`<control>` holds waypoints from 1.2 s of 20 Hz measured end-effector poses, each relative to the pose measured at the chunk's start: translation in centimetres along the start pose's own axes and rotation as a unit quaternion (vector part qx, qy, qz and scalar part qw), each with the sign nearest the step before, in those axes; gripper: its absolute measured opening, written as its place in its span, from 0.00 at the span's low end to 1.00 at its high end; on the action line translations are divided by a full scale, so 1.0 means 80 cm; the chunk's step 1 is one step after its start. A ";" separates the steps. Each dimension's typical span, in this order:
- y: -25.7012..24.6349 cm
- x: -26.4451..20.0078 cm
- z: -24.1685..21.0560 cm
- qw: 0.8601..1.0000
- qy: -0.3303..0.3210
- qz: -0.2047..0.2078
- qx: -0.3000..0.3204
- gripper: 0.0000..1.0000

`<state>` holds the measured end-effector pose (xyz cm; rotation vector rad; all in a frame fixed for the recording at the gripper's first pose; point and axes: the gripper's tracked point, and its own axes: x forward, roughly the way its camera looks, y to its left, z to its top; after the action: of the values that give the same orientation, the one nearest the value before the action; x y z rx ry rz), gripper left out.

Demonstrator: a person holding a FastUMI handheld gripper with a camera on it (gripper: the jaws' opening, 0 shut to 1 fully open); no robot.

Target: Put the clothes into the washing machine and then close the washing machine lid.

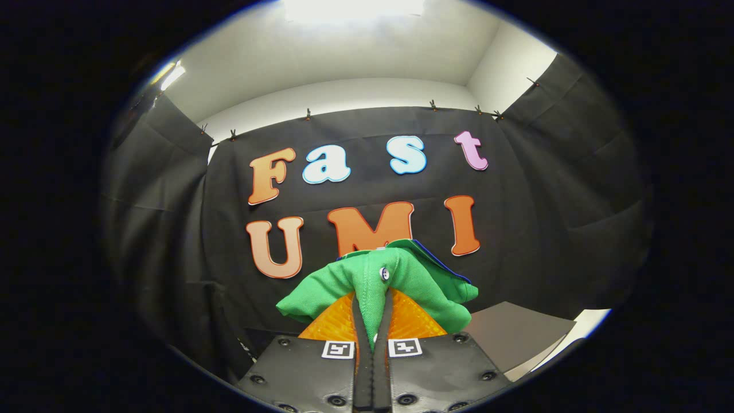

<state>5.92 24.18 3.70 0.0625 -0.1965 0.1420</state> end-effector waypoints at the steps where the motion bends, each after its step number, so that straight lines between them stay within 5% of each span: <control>1: 0.021 0.002 -0.002 1.000 0.001 0.010 0.000 0.08; 13: 0.208 0.095 -0.129 0.991 0.077 0.104 0.022 0.08; 24: 0.268 0.151 -0.386 0.962 0.244 0.110 0.053 0.08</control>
<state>20.39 49.34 -23.10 0.1106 0.3001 0.3832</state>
